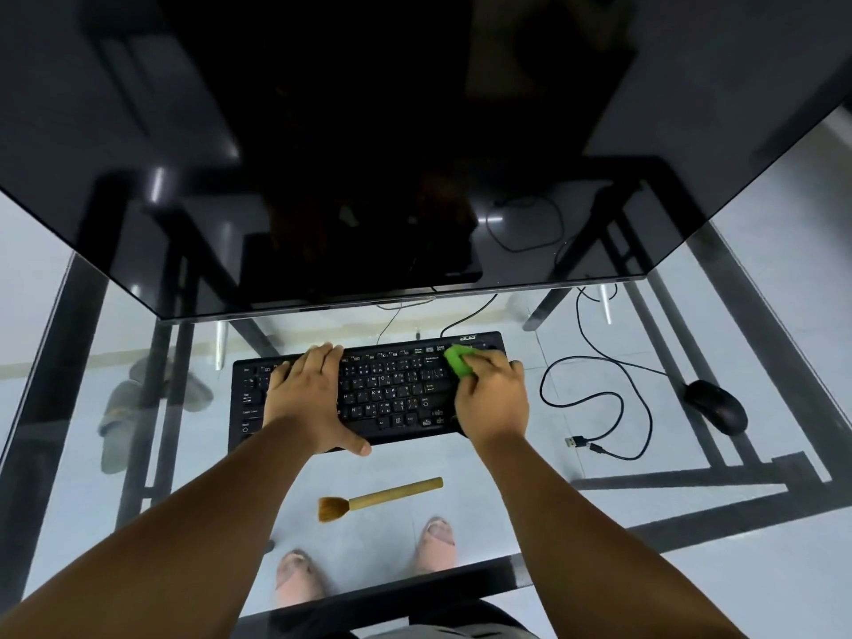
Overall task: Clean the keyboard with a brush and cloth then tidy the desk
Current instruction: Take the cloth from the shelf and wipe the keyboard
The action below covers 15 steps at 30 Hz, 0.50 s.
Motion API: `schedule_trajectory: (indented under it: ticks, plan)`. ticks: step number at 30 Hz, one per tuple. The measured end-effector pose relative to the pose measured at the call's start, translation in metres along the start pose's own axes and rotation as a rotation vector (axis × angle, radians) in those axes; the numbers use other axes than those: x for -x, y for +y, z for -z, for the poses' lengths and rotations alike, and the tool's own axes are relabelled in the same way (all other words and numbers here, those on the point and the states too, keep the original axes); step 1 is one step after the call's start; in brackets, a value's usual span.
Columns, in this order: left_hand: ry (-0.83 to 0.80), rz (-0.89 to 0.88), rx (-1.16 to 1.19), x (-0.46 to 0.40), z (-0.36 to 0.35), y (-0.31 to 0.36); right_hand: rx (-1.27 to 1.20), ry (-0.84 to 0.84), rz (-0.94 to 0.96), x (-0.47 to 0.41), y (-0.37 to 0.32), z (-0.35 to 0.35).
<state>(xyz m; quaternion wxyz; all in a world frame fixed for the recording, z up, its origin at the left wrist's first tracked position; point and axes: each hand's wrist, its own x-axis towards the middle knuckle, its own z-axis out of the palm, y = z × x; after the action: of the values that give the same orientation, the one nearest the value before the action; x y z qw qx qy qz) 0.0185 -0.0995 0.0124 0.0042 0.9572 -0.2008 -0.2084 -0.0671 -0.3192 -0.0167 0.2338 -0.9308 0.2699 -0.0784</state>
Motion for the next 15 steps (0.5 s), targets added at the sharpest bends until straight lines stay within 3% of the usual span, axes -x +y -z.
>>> schedule_trajectory:
  ticks: [2, 6, 8, 11, 13, 15]
  plan:
    - [-0.005, -0.001, 0.0, -0.001, 0.0, 0.0, 0.007, -0.019, 0.047, 0.003, -0.008, -0.005]
    - [-0.007, 0.003, 0.004, -0.001, -0.001, 0.0, 0.037, -0.206, 0.39, 0.007, -0.01, -0.005]
    - [-0.01, 0.003, 0.004, -0.001, -0.001, 0.0, 0.047, -0.149, 0.334, 0.002, 0.007, -0.001]
    - [-0.013, 0.008, 0.009, -0.001, -0.002, 0.0, 0.016, 0.022, 0.06, -0.006, 0.024, 0.006]
    - [-0.011, 0.008, 0.009, -0.001, -0.002, 0.0, 0.033, 0.019, 0.083, -0.006, 0.026, 0.006]
    - [-0.005, 0.006, 0.01, -0.001, -0.003, 0.0, 0.01, -0.101, 0.216, -0.002, 0.024, 0.006]
